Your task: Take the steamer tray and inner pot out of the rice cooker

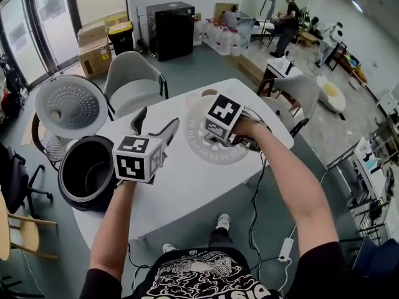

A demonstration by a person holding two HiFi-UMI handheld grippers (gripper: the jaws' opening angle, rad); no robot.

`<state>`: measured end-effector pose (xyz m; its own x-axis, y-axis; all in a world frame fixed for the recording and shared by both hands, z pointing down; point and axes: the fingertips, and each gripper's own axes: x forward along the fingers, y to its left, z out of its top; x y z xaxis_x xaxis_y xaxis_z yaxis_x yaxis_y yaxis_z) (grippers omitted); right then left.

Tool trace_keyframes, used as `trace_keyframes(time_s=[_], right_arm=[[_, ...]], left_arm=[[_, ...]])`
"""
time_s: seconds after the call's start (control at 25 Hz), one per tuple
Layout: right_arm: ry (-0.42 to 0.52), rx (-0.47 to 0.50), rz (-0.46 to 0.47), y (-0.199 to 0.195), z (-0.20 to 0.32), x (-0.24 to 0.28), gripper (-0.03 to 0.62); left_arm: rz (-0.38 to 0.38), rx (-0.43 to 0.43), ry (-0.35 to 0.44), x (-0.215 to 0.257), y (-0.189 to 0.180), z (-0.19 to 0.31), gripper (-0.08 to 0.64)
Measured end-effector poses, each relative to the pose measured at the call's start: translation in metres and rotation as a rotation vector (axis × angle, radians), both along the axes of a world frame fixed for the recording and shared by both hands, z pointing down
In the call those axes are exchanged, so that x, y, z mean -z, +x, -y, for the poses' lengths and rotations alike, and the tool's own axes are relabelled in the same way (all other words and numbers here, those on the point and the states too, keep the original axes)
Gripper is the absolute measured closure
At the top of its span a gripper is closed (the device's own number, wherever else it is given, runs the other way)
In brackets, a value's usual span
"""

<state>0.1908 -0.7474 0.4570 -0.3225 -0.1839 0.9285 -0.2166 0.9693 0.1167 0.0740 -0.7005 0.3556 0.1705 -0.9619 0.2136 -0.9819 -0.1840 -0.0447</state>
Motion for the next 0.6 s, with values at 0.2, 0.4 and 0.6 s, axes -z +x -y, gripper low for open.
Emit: trace_keyframes(time_s=[0.2,0.4,0.6], right_arm=[[-0.022,-0.022,-0.029,0.078,0.066,-0.027,0.299],[-0.045,-0.046,-0.050,0.153,0.145,-0.060,0.299],[-0.073,-0.052,-0.086,0.217,0.213,-0.103,0.299]], left_arm=[[-0.022,-0.009,-0.001,-0.016,0.071,0.076,0.179],[-0.027,-0.030,-0.037,-0.048,0.143,0.159,0.179],[-0.024,-0.039,-0.083,-0.083,0.202,0.227,0.179]])
